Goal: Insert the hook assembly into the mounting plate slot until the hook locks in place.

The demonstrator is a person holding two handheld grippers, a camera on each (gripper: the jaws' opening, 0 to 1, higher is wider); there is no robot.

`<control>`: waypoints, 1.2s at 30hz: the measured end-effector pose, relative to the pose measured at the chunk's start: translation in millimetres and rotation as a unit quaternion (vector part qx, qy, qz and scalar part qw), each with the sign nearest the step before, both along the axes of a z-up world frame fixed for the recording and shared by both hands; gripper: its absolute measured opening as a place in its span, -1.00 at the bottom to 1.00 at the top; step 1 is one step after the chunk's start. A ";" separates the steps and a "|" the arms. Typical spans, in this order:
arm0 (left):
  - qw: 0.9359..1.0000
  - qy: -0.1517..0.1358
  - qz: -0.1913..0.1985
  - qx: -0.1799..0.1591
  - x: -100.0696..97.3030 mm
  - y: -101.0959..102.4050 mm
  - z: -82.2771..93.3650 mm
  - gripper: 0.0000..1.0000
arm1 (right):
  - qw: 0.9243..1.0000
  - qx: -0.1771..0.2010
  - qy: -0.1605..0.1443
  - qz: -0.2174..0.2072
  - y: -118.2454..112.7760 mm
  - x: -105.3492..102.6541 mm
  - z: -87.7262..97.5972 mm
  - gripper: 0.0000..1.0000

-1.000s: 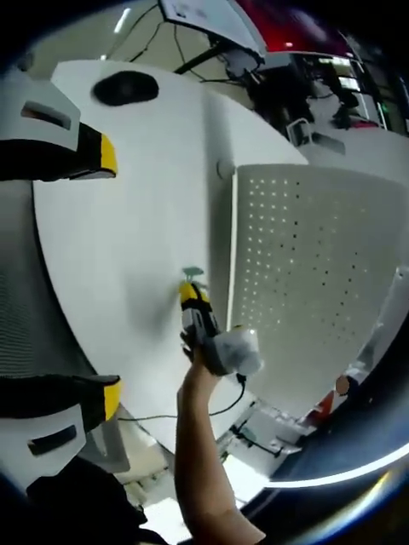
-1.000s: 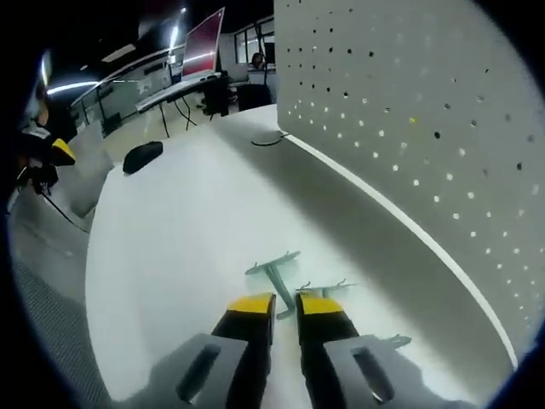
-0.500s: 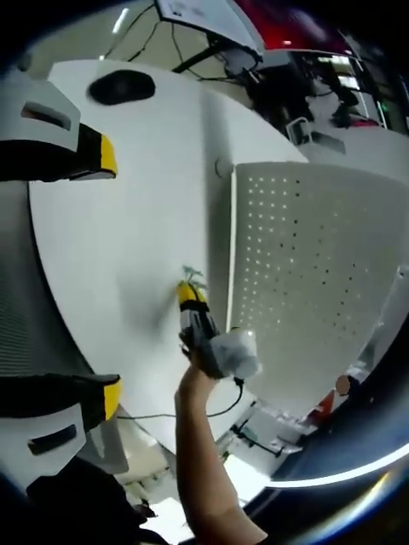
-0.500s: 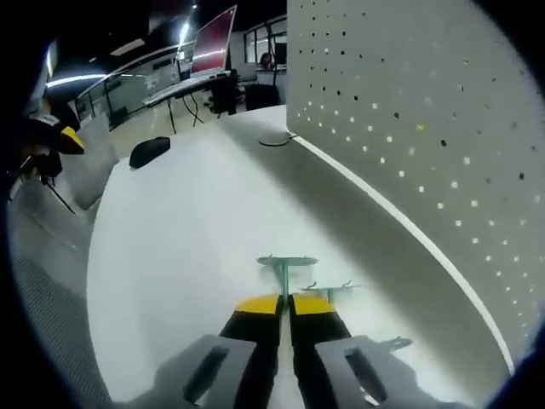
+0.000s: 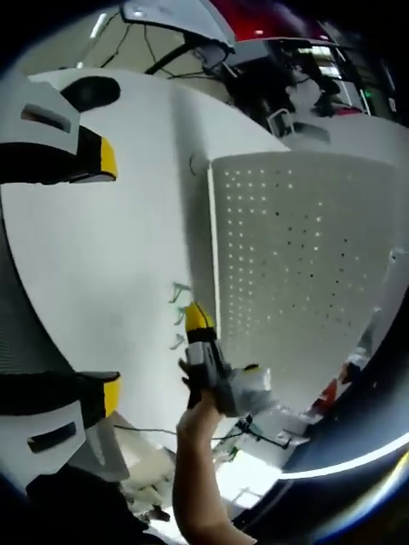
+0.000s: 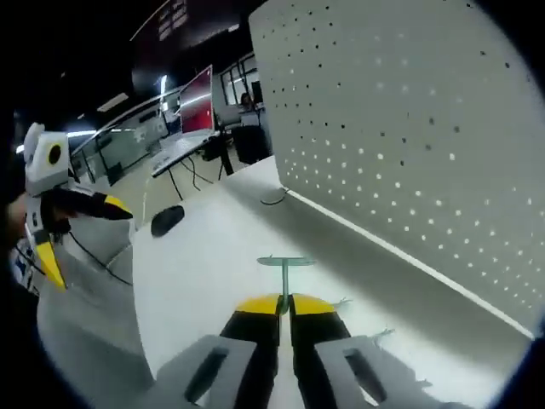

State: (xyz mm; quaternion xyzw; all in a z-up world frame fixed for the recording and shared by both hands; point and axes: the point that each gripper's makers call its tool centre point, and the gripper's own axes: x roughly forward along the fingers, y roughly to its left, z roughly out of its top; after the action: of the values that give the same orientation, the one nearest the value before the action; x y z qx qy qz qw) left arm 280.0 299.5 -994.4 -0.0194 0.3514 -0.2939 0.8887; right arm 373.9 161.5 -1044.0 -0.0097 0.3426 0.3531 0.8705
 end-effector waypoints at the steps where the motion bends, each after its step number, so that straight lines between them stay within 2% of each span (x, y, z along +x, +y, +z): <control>1: 1.000 -0.001 -0.003 -0.001 1.8 -1.3 0.0 0.83 | 1.000 -0.006 0.007 -0.002 -3.9 -3.5 0.3 -1.00; 2: 1.000 -0.003 -0.006 -0.002 5.4 -3.1 -0.7 0.82 | 1.000 -0.005 0.006 0.001 -5.4 -6.8 2.8 -1.00; 4: 1.000 -0.009 -0.011 -0.008 9.1 -7.7 0.6 0.81 | 1.000 0.003 0.023 -0.002 -7.6 -17.1 5.3 -1.00; 6: 0.999 -0.015 -0.020 -0.022 12.5 -16.6 3.8 0.78 | 0.996 0.047 0.069 -0.011 -5.3 -37.6 11.2 -1.00; 8: 0.999 -0.018 -0.033 -0.037 13.5 -27.3 6.3 0.72 | 0.991 0.088 0.096 -0.022 -2.3 -48.7 18.2 -1.00; 9: 0.998 -0.021 -0.041 -0.043 13.5 -33.3 7.6 0.69 | 0.986 0.115 0.115 -0.026 -0.2 -57.3 23.6 -1.00; 12: 0.997 -0.021 -0.056 -0.048 13.2 -43.6 7.6 0.63 | 0.975 0.167 0.143 -0.025 6.0 -74.5 37.3 -1.00; 15: 0.995 -0.029 -0.075 -0.061 12.3 -55.8 12.8 0.51 | 0.958 0.227 0.171 -0.029 14.7 -90.2 54.9 -1.00; 17: 0.993 -0.032 -0.085 -0.070 11.8 -60.9 16.3 0.40 | 0.950 0.255 0.179 -0.028 18.3 -95.1 62.7 -1.00; 21: 0.989 -0.054 -0.097 -0.096 14.6 -71.1 31.4 0.24 | 0.927 0.310 0.211 -0.015 29.2 -110.7 76.1 -1.00; 23: 0.987 -0.065 -0.104 -0.108 15.0 -75.1 38.0 0.14 | 0.921 0.321 0.219 -0.008 32.8 -116.4 79.5 -1.00; 24: 0.983 -0.079 -0.115 -0.119 14.7 -79.2 44.0 0.09 | 0.922 0.320 0.217 -0.010 33.0 -117.5 79.2 -1.00; 27: 0.978 -0.098 -0.134 -0.123 11.1 -83.7 50.9 -0.13 | 0.920 0.326 0.219 -0.004 35.6 -121.4 80.3 -1.00; 29: 0.976 -0.104 -0.144 -0.122 8.9 -85.3 51.9 -0.27 | 0.916 0.333 0.223 -0.002 36.4 -123.6 81.8 -1.00; 30: 0.976 -0.106 -0.148 -0.123 7.7 -86.5 52.4 -0.34 | 0.913 0.340 0.227 -0.004 37.0 -124.2 83.2 -1.00; 31: 0.974 -0.108 -0.158 -0.124 5.2 -88.3 52.7 -0.44 | 0.906 0.353 0.234 -0.004 37.9 -125.3 86.3 -1.00; 32: 0.973 -0.108 -0.164 -0.125 3.4 -89.6 52.8 -0.52 | 0.904 0.358 0.234 -0.004 38.4 -125.3 88.0 -1.00; 33: 0.970 -0.107 -0.170 -0.136 0.2 -92.5 55.3 -0.59 | 0.904 0.358 0.234 -0.006 37.8 -124.7 88.1 -1.00; 36: 0.968 -0.110 -0.177 -0.138 -2.6 -94.4 57.6 -0.73 | 0.900 0.364 0.238 -0.001 38.8 -127.0 91.5 -1.00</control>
State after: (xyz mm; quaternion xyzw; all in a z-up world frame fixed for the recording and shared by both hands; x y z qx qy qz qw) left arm 277.4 205.1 -936.8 -0.0469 0.2051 -0.4927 0.8444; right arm 246.9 200.3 -952.5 0.3927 0.3869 0.4444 0.7061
